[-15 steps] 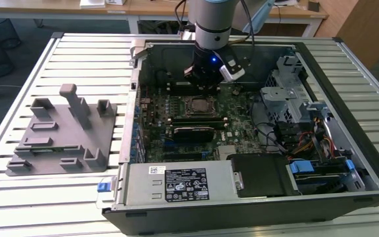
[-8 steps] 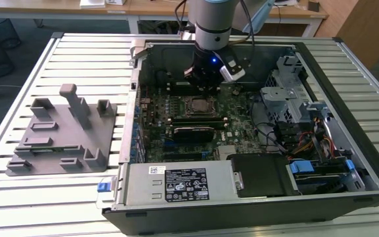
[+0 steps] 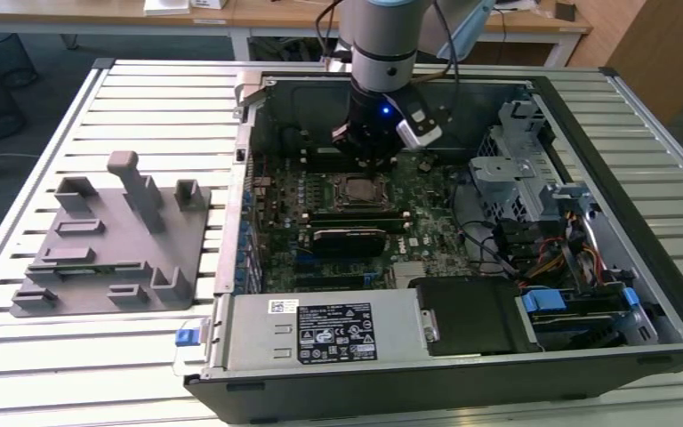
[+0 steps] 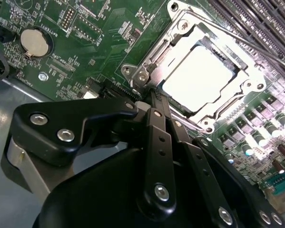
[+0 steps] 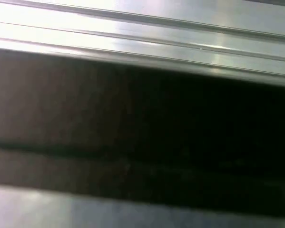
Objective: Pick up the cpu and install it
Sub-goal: 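Install the first cpu locking lever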
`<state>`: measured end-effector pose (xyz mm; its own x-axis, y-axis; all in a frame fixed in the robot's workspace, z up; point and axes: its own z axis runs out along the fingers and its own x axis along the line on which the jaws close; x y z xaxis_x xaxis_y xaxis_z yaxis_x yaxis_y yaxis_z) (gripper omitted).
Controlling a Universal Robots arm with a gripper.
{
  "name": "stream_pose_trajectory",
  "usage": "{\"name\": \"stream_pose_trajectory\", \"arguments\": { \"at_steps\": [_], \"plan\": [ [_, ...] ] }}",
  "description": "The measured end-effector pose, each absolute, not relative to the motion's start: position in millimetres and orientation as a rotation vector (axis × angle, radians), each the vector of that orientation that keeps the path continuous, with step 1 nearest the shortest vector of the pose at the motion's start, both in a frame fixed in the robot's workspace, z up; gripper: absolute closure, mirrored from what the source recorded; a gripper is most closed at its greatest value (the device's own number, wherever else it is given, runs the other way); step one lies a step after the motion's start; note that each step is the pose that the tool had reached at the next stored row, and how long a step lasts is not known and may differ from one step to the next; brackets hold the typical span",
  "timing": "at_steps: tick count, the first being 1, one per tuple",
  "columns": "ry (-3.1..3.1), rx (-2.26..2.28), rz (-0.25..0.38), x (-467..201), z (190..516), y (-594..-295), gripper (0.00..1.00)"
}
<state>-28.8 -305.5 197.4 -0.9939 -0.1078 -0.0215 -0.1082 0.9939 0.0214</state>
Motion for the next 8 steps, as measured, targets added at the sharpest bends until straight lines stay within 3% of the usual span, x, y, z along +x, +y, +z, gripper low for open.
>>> {"name": "stream_pose_trajectory", "arguments": {
  "at_steps": [5, 8],
  "plan": [
    [3.116, -0.169, 0.033, -28.7, 195.1, -305.6, 0.89],
    [3.115, -0.168, 0.065, -28.7, 194.8, -305.4, 0.89]
  ]
}}
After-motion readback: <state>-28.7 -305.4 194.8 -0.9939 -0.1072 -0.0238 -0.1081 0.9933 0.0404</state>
